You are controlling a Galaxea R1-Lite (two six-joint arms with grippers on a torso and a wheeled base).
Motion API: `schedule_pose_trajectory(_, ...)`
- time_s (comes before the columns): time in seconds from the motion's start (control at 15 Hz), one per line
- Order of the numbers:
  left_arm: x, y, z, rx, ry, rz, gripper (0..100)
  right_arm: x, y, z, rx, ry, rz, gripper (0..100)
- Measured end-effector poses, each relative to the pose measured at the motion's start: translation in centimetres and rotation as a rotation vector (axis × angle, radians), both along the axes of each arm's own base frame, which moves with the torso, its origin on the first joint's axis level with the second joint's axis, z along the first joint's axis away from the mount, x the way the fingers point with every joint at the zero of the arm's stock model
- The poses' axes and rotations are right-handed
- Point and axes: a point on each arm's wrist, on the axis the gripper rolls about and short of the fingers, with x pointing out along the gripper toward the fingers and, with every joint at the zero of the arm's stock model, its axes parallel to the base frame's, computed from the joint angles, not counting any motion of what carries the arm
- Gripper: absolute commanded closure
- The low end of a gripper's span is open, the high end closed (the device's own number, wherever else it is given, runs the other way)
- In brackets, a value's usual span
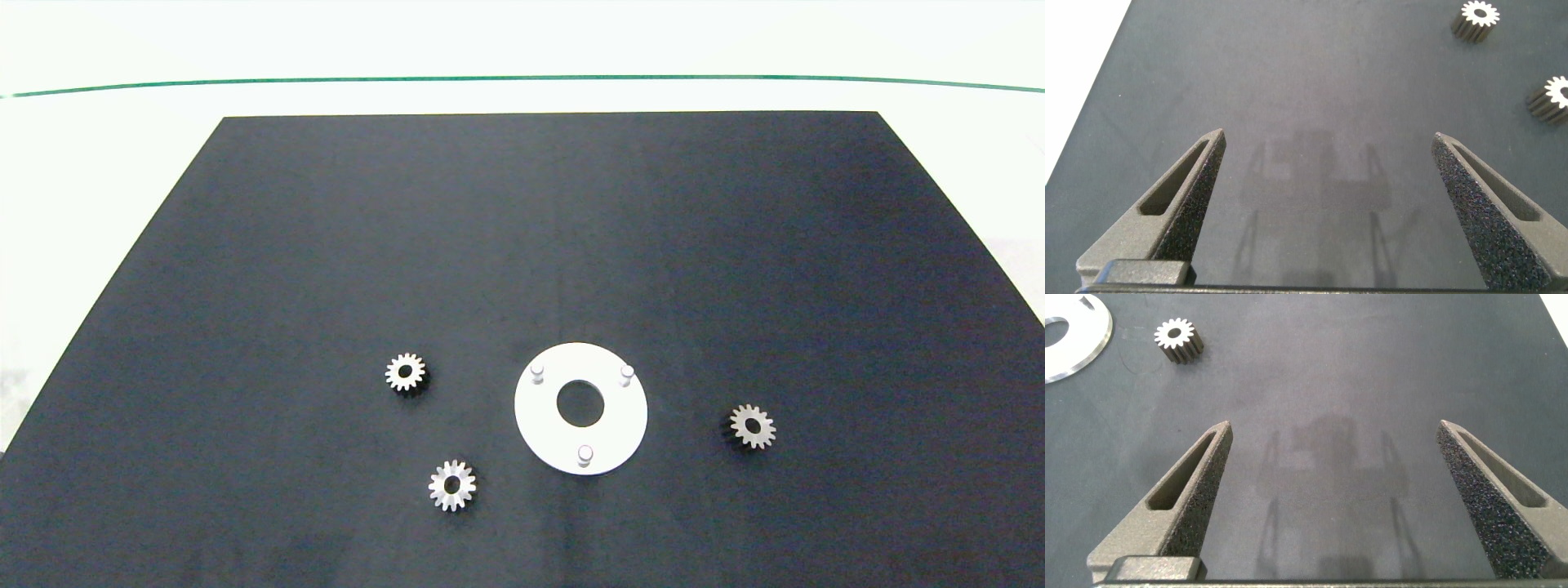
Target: Install three planetary gears onto the carrier pins
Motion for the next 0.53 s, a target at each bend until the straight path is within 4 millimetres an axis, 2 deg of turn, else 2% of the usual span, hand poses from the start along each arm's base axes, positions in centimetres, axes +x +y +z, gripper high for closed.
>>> schedule_pose_trajectory(0.13, -0.2, -0.1, 0.8, 0.025, -0.02, -0.023, 0, -0.1, 0.0, 0.2, -0.004, 0.002, 0.0, 0)
schedule_pose_trajectory(0.27, -0.8, -0.1, 3.0, 0.032, -0.051, -0.06, 0, -0.4, 0.0, 2.0, -0.013, -0.031, 0.007, 0)
schedule_pose_trajectory(0.4, -1.5, -0.1, 6.5, 0.035, -0.057, -0.079, 0, -0.7, 0.0, 5.1, -0.019, -0.039, 0.017, 0)
schedule_pose_trajectory(0.53, -2.5, -0.1, 8.5, 0.055, 0.064, -0.095, 0, -1.0, -0.1, 8.5, -0.021, -0.006, 0.038, 0)
